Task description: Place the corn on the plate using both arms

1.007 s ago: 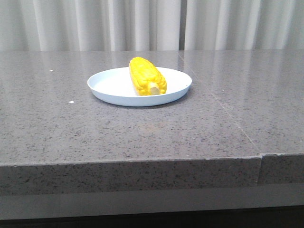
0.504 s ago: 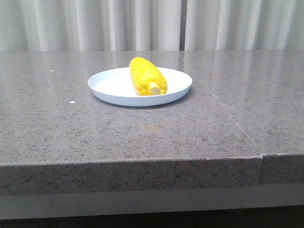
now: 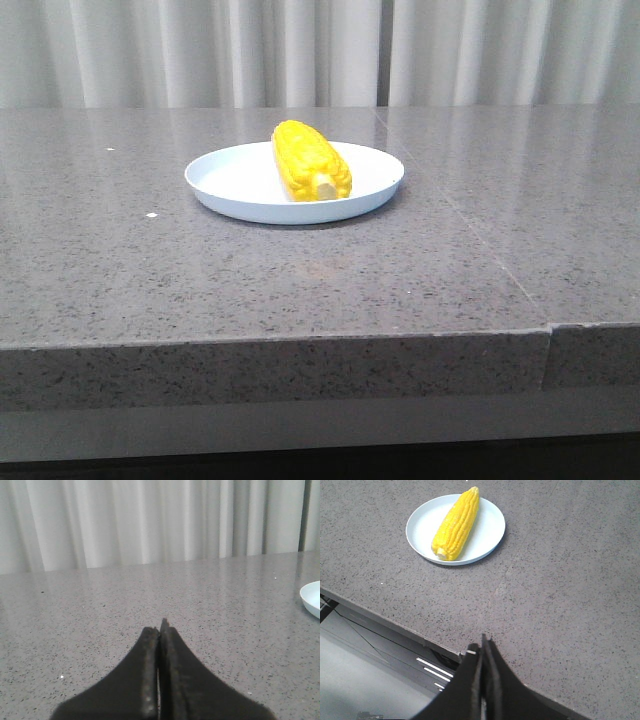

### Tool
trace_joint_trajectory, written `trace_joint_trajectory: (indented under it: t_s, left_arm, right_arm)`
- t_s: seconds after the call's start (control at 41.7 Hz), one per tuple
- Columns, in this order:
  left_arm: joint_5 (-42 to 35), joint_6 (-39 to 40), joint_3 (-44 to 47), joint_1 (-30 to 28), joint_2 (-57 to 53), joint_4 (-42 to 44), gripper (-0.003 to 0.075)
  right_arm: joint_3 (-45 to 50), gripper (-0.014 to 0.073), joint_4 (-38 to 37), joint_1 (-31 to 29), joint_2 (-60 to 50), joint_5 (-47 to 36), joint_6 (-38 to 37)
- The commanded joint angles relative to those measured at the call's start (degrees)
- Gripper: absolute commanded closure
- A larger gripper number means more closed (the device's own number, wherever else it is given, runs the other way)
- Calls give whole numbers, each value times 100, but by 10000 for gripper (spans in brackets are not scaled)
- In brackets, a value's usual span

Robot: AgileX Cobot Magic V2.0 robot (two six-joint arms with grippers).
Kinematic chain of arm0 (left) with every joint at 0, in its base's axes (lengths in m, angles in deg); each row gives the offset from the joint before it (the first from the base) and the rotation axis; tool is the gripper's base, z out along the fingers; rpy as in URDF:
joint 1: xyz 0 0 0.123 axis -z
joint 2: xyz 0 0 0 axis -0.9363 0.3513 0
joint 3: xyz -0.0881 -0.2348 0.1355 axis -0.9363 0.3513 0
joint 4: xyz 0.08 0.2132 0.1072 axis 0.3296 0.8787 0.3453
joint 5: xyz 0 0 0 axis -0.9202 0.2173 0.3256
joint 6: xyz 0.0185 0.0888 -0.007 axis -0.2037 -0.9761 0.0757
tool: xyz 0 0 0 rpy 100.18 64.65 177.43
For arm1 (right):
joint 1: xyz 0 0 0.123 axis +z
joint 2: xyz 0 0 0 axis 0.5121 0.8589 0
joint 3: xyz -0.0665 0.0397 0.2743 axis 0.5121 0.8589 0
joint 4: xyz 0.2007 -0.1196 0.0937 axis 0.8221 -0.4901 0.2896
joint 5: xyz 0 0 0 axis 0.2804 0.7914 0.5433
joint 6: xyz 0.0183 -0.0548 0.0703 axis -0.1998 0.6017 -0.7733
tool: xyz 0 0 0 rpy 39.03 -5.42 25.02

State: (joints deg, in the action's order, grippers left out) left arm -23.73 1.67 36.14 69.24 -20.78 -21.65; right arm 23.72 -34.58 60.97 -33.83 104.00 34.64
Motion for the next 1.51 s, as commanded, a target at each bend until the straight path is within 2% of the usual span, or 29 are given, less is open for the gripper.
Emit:
trace_joint_trajectory:
  t_s: [0.0, 0.096, 0.168, 0.384, 0.552, 0.743, 0.935, 1.487]
  left_arm:
    - [-494, 50, 10, 38, -111, -43, 740]
    - [-494, 50, 10, 38, -111, -43, 740]
    - [-494, 50, 10, 38, -111, -43, 740]
    - [-494, 50, 10, 38, -111, -43, 740]
    - [-494, 50, 10, 38, -111, -43, 740]
    - [-494, 50, 10, 38, -111, -43, 740]
    - [-494, 50, 10, 38, -111, -43, 740]
    - [-494, 50, 10, 38, -111, -43, 740]
  right_arm:
    - [-116, 713, -46, -26, 8, -363, 44]
    - [82, 713, -96, -194, -183, -483, 50]
    - [468, 713, -96, -615, -472, -837, 78]
    - [2146, 712, -155, -2021, -1664, -2751, 90]
    - [3592, 712, -155, -2744, -2522, -4246, 90]
    - [4806, 712, -149, -3005, -3172, -5254, 84]
    - [5500, 712, -144, -3131, -3395, -5850, 84]
    - [5519, 712, -144, -3131, -3395, -5861, -3]
